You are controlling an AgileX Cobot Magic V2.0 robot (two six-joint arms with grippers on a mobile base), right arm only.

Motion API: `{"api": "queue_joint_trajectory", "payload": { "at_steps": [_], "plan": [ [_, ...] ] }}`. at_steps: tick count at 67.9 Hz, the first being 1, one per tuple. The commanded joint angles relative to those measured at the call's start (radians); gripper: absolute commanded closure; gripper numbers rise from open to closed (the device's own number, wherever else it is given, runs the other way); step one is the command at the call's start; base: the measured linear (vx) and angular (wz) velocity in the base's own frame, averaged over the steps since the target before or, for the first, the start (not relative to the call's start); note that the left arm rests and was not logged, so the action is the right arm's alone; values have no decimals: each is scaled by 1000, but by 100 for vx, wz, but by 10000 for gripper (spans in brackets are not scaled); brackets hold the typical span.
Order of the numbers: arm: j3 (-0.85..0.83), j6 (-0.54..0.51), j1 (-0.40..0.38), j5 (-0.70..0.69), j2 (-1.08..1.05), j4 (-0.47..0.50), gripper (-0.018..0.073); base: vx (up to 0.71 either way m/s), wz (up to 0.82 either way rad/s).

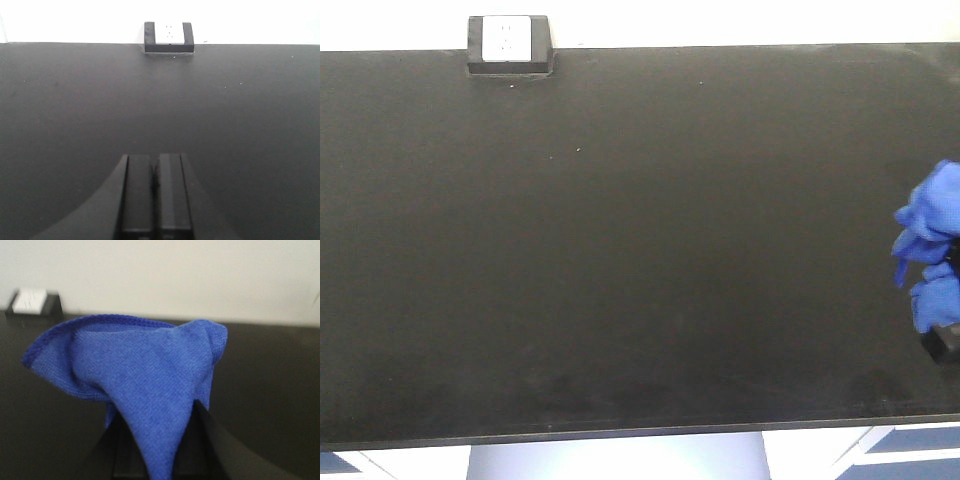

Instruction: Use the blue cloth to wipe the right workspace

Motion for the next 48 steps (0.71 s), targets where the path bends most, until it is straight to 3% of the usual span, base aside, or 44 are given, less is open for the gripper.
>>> {"api": "queue_joint_trajectory", "payload": {
  "at_steps": [1, 26, 48],
  "plan": [
    [-127, 1, -5, 31, 170, -3, 562, 0, 0],
    [-464, -23, -5, 87, 934, -2, 562, 0, 0],
    [-752, -104, -1, 242, 1356, 16, 562, 0, 0]
  ]
}}
